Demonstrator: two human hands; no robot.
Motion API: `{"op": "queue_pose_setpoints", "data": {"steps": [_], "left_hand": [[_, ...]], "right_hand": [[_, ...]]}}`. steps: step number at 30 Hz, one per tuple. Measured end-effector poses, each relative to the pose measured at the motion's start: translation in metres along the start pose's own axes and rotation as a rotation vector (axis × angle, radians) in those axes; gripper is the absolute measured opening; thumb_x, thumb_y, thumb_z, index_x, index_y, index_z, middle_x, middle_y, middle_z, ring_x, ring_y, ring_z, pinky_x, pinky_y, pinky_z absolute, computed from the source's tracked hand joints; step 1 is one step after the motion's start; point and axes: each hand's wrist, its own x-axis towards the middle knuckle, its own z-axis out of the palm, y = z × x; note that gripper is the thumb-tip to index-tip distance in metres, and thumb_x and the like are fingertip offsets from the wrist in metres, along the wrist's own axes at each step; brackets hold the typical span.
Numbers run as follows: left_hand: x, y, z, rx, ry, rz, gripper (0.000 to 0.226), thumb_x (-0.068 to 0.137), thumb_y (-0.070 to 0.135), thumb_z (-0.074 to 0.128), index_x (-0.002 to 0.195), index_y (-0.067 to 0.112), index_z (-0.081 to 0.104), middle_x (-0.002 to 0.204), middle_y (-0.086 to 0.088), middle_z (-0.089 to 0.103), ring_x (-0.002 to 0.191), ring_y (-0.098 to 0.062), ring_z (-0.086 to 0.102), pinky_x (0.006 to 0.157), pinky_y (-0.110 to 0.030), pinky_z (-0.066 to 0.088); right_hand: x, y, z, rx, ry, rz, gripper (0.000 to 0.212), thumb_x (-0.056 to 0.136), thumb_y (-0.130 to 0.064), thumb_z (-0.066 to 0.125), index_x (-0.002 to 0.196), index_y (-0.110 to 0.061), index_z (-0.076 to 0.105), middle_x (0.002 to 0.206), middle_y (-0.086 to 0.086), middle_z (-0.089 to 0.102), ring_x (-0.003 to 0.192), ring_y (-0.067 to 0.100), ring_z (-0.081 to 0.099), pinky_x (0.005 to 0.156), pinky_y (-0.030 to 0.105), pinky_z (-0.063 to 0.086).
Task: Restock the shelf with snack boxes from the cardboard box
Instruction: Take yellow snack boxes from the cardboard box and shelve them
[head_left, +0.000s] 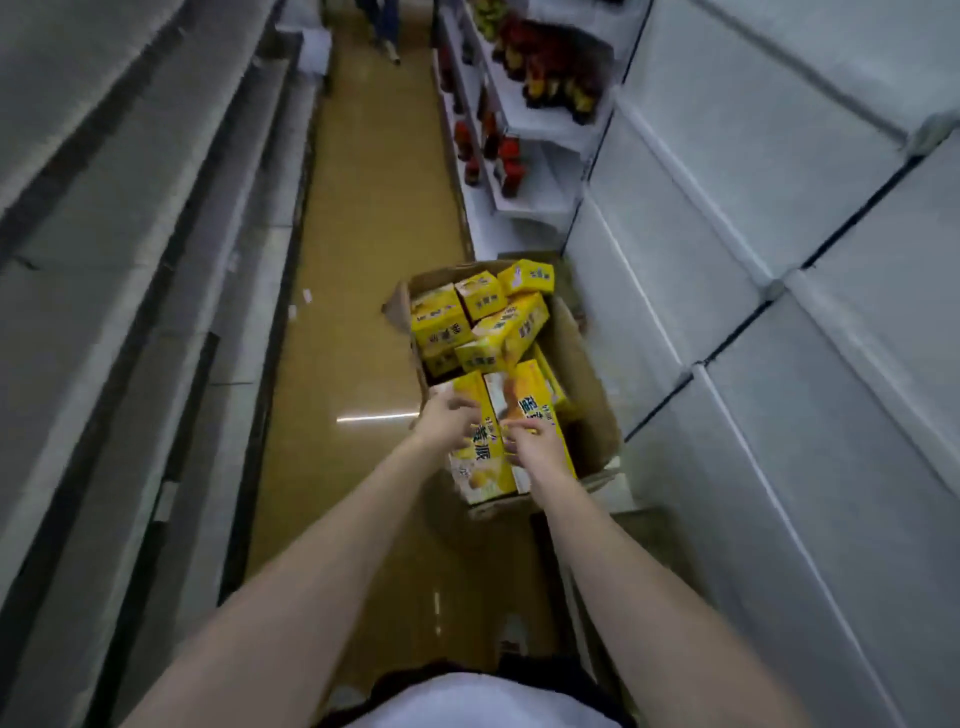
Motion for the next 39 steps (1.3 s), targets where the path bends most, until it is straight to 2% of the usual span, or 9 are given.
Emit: {"op": "queue_pose_setpoints", "data": {"steps": [3,6,10,15,20,23,28,35,39], "left_hand": [[0.014,0.009,0.022,-0.104,0.033,-0.040,0.009,0.092,-0.003,0.055,0.095,0.006,0.057,0.080,-0.014,0.058,0.059,-0.020,0.051,0.052,-0.023,0.035],[0.033,0.023,0.039,-0.197,0.048,-0.072,0.015,0.095,-0.005,0.049,0.089,0.007,0.055,0.081,-0.016,0.056,0.062,-0.023,0.049,0.056,-0.029,0.034],[0.053,0.035,0.056,-0.146,0.177,-0.051,0.008,0.091,0.002,0.059,0.090,0.010,0.061,0.088,-0.017,0.062,0.071,-0.025,0.057,0.056,-0.030,0.041],[0.080,0.038,0.053,-0.115,0.246,-0.049,0.006,0.092,0.006,0.059,0.091,0.012,0.061,0.092,-0.018,0.064,0.072,-0.024,0.058,0.060,-0.034,0.045],[0.120,0.048,0.040,0.250,0.329,0.033,0.010,0.094,0.016,0.057,0.100,0.019,0.065,0.100,-0.003,0.068,0.088,-0.021,0.063,0.075,-0.036,0.054],[0.143,0.061,0.036,0.554,0.265,0.228,0.025,0.094,0.016,0.058,0.117,0.008,0.065,0.112,-0.007,0.067,0.103,-0.023,0.062,0.085,-0.032,0.049],[0.187,0.082,0.027,0.665,0.113,0.336,0.030,0.095,0.012,0.056,0.124,0.008,0.062,0.124,-0.010,0.063,0.112,-0.027,0.060,0.095,-0.038,0.050],[0.225,0.087,0.016,0.788,0.019,0.263,0.029,0.091,0.005,0.045,0.106,0.009,0.069,0.098,-0.016,0.070,0.087,-0.033,0.065,0.073,-0.042,0.056],[0.231,0.084,0.012,0.786,0.001,0.294,0.028,0.090,0.006,0.048,0.105,0.010,0.071,0.101,-0.013,0.072,0.090,-0.031,0.066,0.075,-0.039,0.056]], "right_hand": [[0.024,-0.008,-0.017,0.074,-0.012,0.023,0.018,0.093,-0.012,0.057,0.081,-0.022,0.066,0.089,0.009,0.067,0.077,0.024,0.063,0.063,0.033,0.051],[0.052,-0.014,-0.028,0.105,-0.043,0.048,0.012,0.093,-0.017,0.059,0.088,-0.023,0.068,0.095,0.010,0.068,0.082,0.025,0.064,0.068,0.037,0.053],[0.084,-0.011,-0.033,0.168,-0.100,0.103,0.009,0.094,-0.014,0.060,0.094,-0.018,0.068,0.097,0.008,0.068,0.085,0.025,0.065,0.078,0.040,0.056],[0.115,-0.021,-0.032,0.241,-0.086,0.139,0.012,0.093,-0.012,0.060,0.094,-0.019,0.070,0.101,0.008,0.068,0.089,0.024,0.067,0.076,0.035,0.056],[0.152,-0.045,-0.013,0.193,-0.014,0.125,0.016,0.091,-0.013,0.057,0.096,-0.024,0.069,0.102,0.003,0.069,0.092,0.022,0.068,0.086,0.041,0.059],[0.168,-0.062,0.005,0.079,0.020,0.085,0.020,0.086,-0.019,0.061,0.104,-0.025,0.067,0.106,0.001,0.069,0.098,0.022,0.066,0.091,0.042,0.056],[0.193,-0.092,0.028,-0.107,0.124,0.038,0.025,0.094,-0.015,0.058,0.118,-0.010,0.063,0.117,0.006,0.066,0.104,0.021,0.059,0.085,0.026,0.043],[0.233,-0.111,0.047,-0.284,0.136,0.207,0.063,0.085,-0.045,0.072,0.129,-0.005,0.051,0.134,0.016,0.052,0.122,0.033,0.052,0.089,0.033,0.040],[0.241,-0.112,0.052,-0.296,0.172,0.271,0.077,0.075,-0.037,0.084,0.131,-0.003,0.044,0.136,0.020,0.052,0.125,0.036,0.052,0.095,0.039,0.046]]}}
